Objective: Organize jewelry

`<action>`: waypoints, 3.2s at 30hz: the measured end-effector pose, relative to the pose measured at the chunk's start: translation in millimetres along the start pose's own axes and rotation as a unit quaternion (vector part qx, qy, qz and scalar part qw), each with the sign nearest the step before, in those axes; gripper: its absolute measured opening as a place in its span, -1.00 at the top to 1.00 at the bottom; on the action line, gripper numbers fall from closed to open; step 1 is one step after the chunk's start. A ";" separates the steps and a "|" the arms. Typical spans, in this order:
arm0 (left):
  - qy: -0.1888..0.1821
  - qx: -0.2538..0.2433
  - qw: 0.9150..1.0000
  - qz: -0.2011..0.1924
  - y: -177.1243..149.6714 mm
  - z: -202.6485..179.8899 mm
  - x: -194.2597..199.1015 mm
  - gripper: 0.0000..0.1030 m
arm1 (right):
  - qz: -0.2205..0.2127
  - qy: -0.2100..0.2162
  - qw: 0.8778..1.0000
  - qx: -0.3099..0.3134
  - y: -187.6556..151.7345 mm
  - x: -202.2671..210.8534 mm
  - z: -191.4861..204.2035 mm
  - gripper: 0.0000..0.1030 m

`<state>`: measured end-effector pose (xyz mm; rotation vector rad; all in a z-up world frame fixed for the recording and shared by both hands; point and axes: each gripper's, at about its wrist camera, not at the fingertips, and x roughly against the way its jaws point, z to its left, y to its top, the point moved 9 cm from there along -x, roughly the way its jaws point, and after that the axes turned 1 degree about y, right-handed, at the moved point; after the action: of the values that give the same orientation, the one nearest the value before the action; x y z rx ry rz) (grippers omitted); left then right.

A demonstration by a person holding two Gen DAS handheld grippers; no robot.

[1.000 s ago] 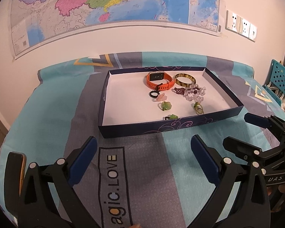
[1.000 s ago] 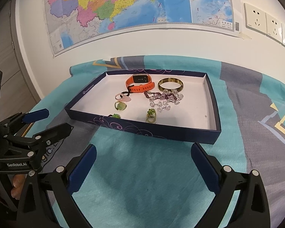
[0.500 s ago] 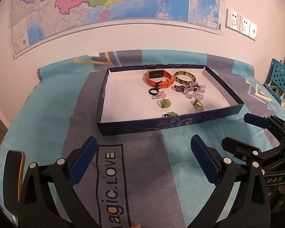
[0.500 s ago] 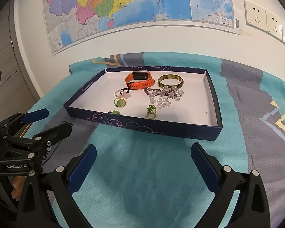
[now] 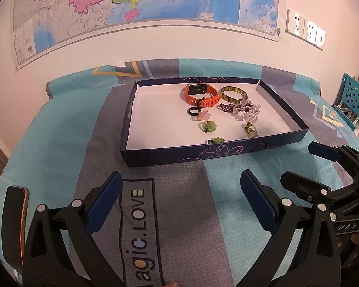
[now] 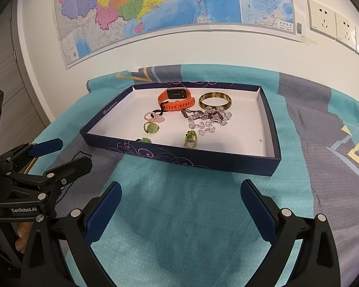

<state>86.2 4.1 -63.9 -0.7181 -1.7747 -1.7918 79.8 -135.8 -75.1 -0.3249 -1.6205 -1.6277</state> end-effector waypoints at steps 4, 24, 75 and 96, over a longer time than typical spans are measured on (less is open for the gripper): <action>0.000 0.000 1.000 0.000 0.1 -0.1 -0.2 -0.89 | 0.000 -0.001 1.000 0.000 0.1 -0.1 -0.2 -0.87; 0.002 0.000 1.000 0.003 0.5 0.7 -1.2 -0.89 | 0.003 0.000 1.000 -0.002 -1.1 -0.3 0.6 -0.87; 0.001 0.000 1.000 0.013 -4.0 -0.8 -7.6 -0.89 | 0.008 0.002 1.000 -0.007 -1.1 -3.9 -3.6 -0.87; 0.001 -0.001 1.000 0.015 -4.7 -1.7 -8.7 -0.89 | 0.006 0.002 1.000 -0.008 -0.1 -3.1 -3.7 -0.87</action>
<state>89.3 2.4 -73.3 -0.7401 -1.7504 -1.7749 83.1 -138.2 -77.8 -0.3401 -1.6005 -1.6330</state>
